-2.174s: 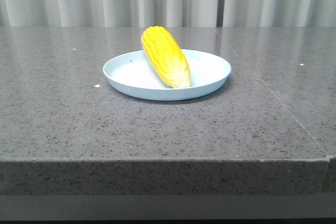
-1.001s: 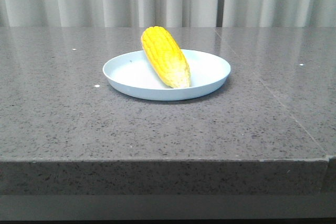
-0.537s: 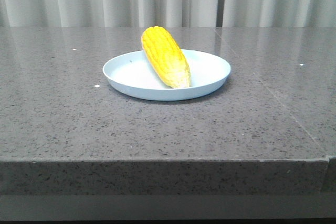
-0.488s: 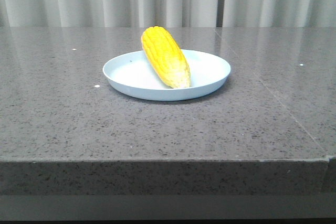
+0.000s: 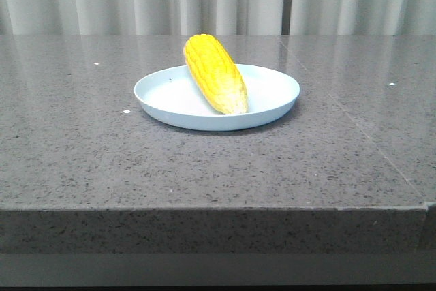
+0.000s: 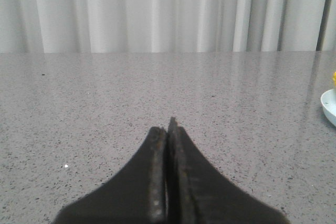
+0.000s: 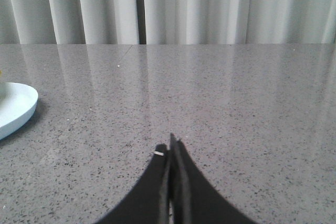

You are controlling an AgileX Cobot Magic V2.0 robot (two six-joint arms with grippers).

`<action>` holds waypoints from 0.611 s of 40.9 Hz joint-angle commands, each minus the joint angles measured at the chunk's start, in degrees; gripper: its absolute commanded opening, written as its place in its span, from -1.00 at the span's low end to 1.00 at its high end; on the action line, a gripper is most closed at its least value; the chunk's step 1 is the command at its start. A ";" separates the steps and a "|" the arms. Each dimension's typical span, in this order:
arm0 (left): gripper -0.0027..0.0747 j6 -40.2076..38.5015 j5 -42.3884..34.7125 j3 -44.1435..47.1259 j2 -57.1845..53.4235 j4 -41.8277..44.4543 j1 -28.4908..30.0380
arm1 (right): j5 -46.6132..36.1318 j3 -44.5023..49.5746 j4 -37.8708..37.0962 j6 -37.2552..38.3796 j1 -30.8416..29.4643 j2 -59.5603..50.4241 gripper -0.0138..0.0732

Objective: Place corn on plate with both arms

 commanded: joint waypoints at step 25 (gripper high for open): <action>-0.98 0.13 -4.80 1.29 -0.78 -0.43 0.07 | -6.38 -1.27 -5.44 6.69 -0.27 -1.00 -0.84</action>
